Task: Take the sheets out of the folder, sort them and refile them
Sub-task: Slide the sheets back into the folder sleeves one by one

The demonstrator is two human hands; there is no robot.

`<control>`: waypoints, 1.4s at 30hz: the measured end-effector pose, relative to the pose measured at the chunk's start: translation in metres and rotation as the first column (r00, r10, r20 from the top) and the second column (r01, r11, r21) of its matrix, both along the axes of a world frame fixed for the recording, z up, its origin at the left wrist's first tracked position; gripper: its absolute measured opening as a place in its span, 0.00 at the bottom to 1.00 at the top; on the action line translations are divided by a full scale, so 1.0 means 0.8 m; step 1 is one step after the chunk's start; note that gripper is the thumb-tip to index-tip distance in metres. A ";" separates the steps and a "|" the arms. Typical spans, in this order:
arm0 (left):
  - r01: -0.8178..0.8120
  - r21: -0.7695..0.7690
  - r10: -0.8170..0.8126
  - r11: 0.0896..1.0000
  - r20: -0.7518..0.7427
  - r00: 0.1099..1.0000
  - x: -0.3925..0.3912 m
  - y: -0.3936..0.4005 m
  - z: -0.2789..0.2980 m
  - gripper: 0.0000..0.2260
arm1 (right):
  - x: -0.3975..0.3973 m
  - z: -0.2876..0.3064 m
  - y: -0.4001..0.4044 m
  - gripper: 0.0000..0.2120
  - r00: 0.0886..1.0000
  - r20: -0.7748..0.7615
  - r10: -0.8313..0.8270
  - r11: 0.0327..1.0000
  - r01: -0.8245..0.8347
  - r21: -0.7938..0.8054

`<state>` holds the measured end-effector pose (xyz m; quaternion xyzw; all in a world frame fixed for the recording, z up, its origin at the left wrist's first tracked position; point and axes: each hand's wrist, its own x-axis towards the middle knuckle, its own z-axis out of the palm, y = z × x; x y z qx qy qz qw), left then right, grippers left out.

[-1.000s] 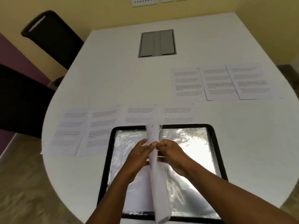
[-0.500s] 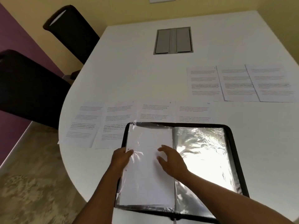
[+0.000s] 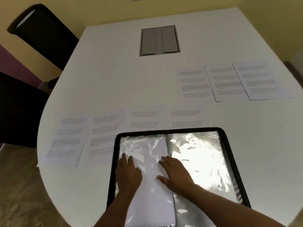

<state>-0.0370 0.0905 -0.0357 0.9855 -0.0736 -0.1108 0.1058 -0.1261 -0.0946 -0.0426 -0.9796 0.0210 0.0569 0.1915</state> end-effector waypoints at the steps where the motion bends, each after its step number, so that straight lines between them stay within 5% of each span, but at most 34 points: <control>1: 0.016 -0.035 -0.016 0.999 0.010 1.000 0.008 -0.014 0.002 0.25 | 0.010 0.004 -0.012 0.30 0.998 0.034 -0.057 0.998 0.056 0.031; 6: 0.032 -0.327 -0.040 0.944 -0.019 0.999 0.073 -0.112 0.030 0.22 | 0.077 0.026 -0.107 0.25 0.939 0.161 -0.305 0.949 0.284 0.139; 11: 0.059 -0.468 -0.090 0.882 -0.044 0.995 0.140 -0.227 0.055 0.22 | 0.144 0.031 -0.212 0.31 0.862 0.063 -0.503 0.852 0.483 0.201; 23: -0.046 -0.330 -0.053 0.943 -0.285 0.957 0.280 -0.454 0.032 0.28 | 0.275 -0.013 -0.375 0.31 0.791 -0.141 -0.596 0.802 0.596 -0.042; 32: -0.285 -0.180 0.225 0.941 -0.292 0.930 0.339 -0.473 0.012 0.34 | 0.321 -0.034 -0.328 0.27 0.817 -0.021 -0.576 0.816 0.576 0.049; 36: -0.342 -0.265 0.244 0.901 -0.341 0.908 0.369 -0.457 0.005 0.29 | 0.335 -0.029 -0.331 0.17 0.785 0.085 -0.614 0.789 0.606 0.101; 42: -0.287 -0.519 0.076 0.805 -0.391 0.917 0.388 -0.426 0.009 0.13 | 0.342 -0.022 -0.357 0.10 0.681 0.024 -0.732 0.667 0.709 0.230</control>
